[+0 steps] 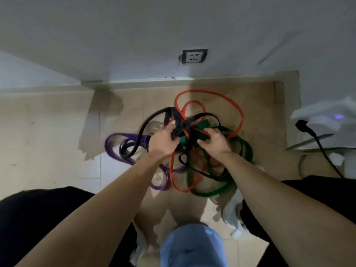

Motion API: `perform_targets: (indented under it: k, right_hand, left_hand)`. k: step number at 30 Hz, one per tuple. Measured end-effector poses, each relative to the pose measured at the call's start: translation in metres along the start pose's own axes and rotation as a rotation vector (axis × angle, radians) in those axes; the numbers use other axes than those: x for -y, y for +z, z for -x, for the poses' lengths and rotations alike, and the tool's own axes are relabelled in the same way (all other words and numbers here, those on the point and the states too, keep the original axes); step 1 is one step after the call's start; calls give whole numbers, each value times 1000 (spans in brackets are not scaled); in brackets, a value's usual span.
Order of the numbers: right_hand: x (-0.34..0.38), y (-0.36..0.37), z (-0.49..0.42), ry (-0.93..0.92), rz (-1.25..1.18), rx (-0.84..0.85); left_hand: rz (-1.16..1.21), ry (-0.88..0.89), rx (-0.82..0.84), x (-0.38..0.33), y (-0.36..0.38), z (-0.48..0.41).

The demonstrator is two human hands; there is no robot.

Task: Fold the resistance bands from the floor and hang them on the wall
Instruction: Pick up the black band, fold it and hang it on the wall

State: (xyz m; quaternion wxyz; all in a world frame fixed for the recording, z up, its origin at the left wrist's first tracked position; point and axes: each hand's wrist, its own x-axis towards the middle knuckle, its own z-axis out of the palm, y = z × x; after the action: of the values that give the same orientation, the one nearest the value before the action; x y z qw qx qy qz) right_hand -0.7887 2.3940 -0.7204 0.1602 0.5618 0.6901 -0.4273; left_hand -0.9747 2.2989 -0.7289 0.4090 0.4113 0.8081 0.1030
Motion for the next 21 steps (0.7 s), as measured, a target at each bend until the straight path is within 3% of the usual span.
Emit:
perform_targets:
  k: [5,11,17,21]
  right_hand:
    - [7,40,-74,-121,59,-65]
    - [-3,45,-84,-141,78,-113]
    - [-17,16,-44,-196,-14,-228]
    - [-2,-20,-11,-267,-13,-333]
  left_hand:
    - [-145,-62,59,37,38,-58]
    - [-145,-119,162,52,29,-70]
    - [9,-88,-23,46,24,-18]
    - [-18,-13,-184,22,-17,19]
